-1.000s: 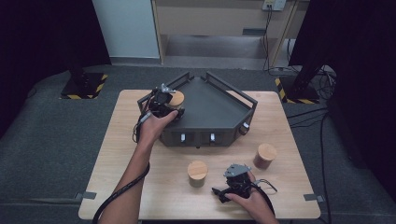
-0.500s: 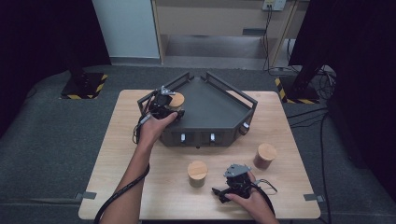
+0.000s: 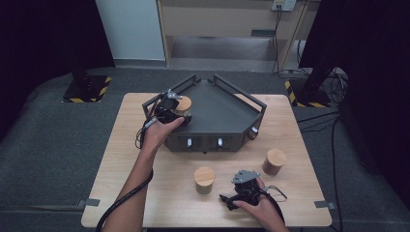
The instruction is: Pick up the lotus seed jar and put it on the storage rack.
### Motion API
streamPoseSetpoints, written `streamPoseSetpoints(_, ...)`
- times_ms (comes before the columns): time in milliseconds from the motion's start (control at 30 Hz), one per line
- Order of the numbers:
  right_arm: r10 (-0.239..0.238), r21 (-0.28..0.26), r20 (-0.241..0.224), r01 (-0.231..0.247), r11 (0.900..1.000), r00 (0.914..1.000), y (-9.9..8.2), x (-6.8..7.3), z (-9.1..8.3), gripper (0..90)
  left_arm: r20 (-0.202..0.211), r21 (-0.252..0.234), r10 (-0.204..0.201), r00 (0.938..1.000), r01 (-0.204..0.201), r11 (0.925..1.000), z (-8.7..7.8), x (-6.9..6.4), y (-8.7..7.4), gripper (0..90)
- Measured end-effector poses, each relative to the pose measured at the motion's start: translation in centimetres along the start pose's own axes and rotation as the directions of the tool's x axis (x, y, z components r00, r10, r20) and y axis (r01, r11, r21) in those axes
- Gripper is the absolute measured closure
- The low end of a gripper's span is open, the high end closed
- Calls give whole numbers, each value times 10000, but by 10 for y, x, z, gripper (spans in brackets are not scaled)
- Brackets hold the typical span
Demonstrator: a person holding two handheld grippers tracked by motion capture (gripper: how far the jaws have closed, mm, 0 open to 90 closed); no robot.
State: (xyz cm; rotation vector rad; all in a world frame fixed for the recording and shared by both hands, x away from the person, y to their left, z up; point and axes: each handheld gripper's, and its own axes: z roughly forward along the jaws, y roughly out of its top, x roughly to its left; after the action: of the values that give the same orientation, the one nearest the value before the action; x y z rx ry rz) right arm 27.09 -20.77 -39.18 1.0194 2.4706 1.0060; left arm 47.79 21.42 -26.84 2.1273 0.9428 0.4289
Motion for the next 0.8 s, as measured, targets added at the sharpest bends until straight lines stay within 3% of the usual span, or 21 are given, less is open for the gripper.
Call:
streamPoseSetpoints(167, 0, 0, 1, 0, 10000, 10000, 0, 0, 0, 21, -346, 164, 143, 9993, -138, 9998, -10, -8, 3, 65)
streamPoseSetpoints(267, 1, -1, -1, -1, 10000, 10000, 0, 0, 0, 21, -327, 165, 202, 9993, -197, 9997, -18, -11, 3, 48)
streamPoseSetpoints(367, -1, -6, -2, 1, 10000, 10000, 0, 0, 0, 21, -439, 220, 416, 9982, -407, 9989, -25, -16, 2, 45)
streamPoseSetpoints(633, 11, -7, 1, -11, 10000, 10000, 0, 0, 0, 21, -707, 1, 228, 9972, -228, 9997, -47, -23, -7, 45)
streamPoseSetpoints(800, 16, -1, 0, -16, 10000, 10000, 0, 0, 0, 21, -793, -187, 349, 9962, -365, 9992, -63, -29, -13, 45)
